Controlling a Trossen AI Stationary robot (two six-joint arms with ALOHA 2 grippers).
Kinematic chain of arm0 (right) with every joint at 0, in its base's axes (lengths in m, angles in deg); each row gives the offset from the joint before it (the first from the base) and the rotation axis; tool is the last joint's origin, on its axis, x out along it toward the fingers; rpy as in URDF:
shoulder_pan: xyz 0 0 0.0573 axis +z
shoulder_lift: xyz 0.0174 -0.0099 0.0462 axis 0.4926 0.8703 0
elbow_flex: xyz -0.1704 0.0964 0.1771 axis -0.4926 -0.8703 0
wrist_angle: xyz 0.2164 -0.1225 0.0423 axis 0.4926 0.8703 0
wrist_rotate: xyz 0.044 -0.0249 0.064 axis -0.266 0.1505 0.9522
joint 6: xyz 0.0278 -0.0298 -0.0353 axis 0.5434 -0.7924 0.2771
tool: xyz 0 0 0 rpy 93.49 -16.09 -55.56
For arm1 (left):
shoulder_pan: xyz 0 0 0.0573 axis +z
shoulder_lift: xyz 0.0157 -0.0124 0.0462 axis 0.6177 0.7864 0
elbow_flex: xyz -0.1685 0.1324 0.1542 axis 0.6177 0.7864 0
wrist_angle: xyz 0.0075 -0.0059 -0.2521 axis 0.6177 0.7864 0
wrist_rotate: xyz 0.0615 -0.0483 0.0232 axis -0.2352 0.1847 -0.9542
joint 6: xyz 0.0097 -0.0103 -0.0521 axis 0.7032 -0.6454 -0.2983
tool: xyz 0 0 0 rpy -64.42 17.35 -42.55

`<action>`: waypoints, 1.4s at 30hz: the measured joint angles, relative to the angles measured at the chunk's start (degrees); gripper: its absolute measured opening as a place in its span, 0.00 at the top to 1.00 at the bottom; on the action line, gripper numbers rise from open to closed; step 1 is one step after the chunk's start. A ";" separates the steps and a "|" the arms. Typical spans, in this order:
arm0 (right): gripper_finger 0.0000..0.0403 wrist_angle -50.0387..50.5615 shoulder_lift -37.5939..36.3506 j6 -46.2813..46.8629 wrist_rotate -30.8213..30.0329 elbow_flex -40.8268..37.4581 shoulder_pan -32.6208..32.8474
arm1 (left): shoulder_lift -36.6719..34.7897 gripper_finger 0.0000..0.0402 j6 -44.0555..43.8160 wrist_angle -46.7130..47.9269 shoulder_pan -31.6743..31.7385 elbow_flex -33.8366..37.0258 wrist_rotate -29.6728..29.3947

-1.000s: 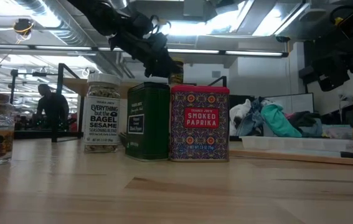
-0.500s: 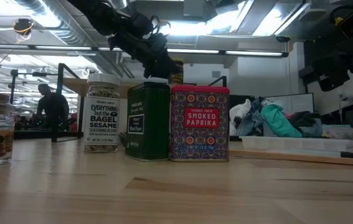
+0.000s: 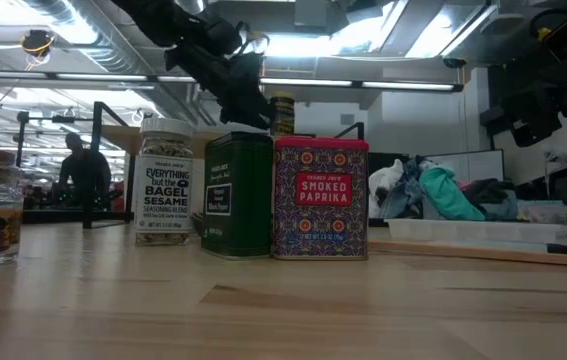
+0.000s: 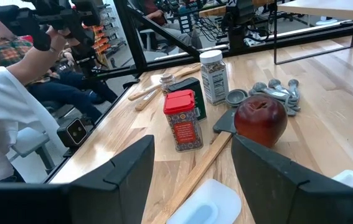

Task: Shelf spices
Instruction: Put the white seasoning bottle on the shelf

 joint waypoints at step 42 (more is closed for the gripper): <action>0.45 0.01 0.02 0.00 0.00 -0.01 0.00 | -16.34 0.40 -17.27 40.51 -29.07 -0.02 -20.86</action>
